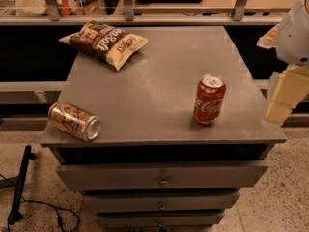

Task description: Move brown chip bag near coke can

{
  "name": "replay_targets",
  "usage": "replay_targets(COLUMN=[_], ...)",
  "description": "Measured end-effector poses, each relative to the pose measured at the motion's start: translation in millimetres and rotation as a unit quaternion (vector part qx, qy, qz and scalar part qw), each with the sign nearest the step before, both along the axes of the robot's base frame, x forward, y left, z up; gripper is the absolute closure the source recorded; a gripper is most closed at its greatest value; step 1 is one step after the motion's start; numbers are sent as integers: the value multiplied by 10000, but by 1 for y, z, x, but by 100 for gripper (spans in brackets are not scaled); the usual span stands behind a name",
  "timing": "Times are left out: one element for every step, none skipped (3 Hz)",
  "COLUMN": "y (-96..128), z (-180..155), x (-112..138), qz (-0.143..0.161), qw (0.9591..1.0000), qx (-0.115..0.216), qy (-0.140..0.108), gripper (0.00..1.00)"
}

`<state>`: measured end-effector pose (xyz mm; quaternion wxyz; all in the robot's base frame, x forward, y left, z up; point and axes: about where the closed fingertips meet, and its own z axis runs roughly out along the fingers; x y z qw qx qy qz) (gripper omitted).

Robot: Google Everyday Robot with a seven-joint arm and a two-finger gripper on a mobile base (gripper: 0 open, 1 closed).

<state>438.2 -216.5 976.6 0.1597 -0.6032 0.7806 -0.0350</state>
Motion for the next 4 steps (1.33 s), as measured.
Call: replay_targets(y=[0, -9, -26, -40], z=[3, 9, 17, 29], x=[0, -7, -22, -31], qz=[-24, -95, -164, -137], qw=[10000, 9991, 9953, 9886], qx=[7, 67, 180, 363], qy=[-85, -414, -941, -1458], gripper=[0, 0, 0, 0])
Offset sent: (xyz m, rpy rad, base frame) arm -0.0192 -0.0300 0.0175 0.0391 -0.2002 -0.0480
